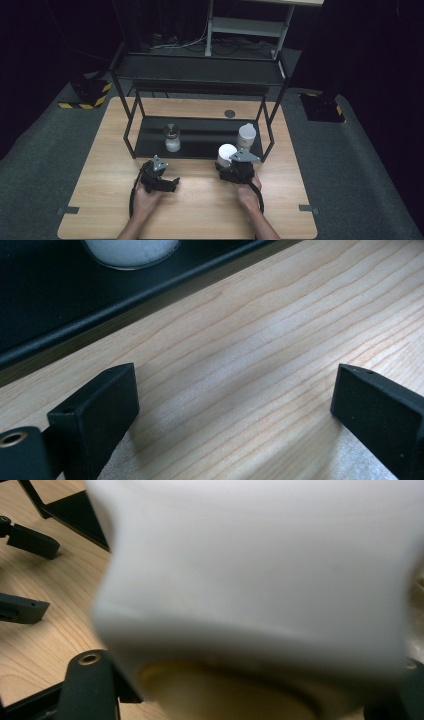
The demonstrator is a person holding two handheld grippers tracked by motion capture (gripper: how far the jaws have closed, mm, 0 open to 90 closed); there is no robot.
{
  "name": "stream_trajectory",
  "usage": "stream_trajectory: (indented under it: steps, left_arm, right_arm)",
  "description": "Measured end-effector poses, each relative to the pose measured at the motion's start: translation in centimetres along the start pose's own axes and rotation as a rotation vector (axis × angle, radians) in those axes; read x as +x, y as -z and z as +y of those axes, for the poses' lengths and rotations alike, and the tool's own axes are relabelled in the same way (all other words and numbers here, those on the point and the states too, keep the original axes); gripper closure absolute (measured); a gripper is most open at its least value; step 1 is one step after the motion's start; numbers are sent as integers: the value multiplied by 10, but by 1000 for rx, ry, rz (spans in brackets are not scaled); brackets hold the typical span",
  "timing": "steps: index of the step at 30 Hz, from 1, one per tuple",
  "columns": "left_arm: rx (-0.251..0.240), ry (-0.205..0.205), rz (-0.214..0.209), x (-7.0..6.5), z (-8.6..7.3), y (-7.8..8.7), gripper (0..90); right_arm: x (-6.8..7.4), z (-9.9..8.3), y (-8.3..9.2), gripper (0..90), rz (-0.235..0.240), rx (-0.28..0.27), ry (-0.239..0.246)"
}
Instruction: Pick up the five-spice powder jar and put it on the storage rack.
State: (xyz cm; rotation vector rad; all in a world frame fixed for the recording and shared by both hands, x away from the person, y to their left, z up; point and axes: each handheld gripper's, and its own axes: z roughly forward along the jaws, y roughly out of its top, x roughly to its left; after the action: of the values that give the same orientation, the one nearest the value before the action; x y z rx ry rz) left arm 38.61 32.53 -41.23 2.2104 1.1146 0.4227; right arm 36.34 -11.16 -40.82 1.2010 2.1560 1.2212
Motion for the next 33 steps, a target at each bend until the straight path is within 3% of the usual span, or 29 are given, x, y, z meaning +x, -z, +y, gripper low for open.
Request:
stream_trajectory:
  steps: [33]
  left_arm:
    - [-1,2,2,0,0,0,57]
  right_arm:
    - [-1,26,-13,300,64,5,41]
